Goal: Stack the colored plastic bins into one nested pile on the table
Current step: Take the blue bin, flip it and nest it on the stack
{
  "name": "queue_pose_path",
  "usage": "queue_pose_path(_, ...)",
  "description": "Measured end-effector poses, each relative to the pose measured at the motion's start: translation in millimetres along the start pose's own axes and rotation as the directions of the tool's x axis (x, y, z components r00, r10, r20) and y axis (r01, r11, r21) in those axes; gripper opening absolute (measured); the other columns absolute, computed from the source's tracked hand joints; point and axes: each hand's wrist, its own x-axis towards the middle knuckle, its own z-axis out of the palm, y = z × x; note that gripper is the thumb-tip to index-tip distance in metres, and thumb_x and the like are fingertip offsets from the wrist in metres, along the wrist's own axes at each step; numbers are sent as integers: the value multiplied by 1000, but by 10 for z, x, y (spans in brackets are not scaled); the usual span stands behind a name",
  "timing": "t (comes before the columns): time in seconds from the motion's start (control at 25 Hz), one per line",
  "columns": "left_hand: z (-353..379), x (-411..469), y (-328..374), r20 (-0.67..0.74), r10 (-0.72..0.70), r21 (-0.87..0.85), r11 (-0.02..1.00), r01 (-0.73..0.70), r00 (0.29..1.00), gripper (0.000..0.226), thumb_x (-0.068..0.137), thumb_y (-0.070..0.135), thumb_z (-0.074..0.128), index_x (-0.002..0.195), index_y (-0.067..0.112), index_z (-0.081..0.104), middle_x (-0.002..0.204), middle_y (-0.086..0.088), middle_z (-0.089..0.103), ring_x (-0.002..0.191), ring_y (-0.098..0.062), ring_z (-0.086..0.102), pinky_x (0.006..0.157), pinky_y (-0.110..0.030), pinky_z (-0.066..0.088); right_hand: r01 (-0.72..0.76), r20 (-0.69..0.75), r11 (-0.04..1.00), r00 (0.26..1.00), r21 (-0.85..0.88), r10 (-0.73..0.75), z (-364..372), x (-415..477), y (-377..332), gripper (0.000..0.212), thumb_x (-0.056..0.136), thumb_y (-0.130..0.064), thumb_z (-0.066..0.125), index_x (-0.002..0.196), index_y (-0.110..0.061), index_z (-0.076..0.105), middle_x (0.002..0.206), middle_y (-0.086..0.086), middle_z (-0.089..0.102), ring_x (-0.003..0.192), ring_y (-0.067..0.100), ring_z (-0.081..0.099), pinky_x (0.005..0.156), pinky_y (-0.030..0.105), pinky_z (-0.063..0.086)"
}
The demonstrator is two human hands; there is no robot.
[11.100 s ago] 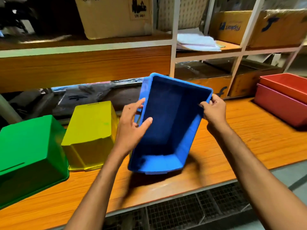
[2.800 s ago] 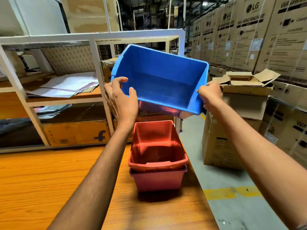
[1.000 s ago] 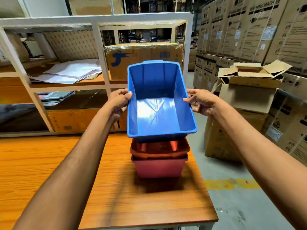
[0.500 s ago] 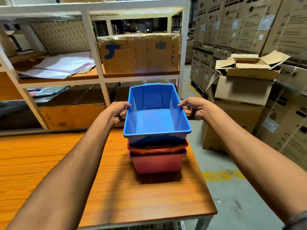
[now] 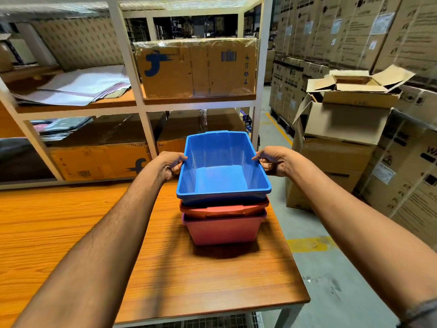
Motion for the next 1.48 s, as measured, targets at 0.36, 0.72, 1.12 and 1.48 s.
queue_pose_path(0.36,-34,-251,-94,-82,286,29,958,-285,955,41,95,3,65,133,19,64,138,-5,61,128,-20,55,79,-24,50,372,-210,874,870,-313,-446,107,-90,51,24,87,3,68,101,-16,64,107,5,65,98,17,59,66,28,48)
queue_pose_path(0.72,-43,-1020,-475,-111,776,446,597,-667,621,42,94,21,68,135,27,61,134,6,62,122,-11,57,98,-34,53,680,219,93,360,-728,-907,261,-617,375,33,92,-25,66,125,-26,65,118,-6,63,117,14,53,97,35,49)
queue_pose_path(1.12,-455,-1999,-1393,-153,809,761,463,-454,568,45,92,30,65,137,29,60,132,7,63,120,-20,56,99,-47,46,888,416,113,317,-445,-853,697,-1224,1020,47,89,-32,70,134,-27,60,126,-10,64,111,8,61,96,29,50)
queue_pose_path(1.48,-1735,-2902,-2175,-358,737,747,594,-298,573,51,97,36,62,147,34,49,142,10,55,133,-14,45,107,-50,41,950,601,135,285,-283,-746,1790,-1970,1939,56,92,-37,68,144,-33,49,134,-14,54,114,3,55,88,34,54)
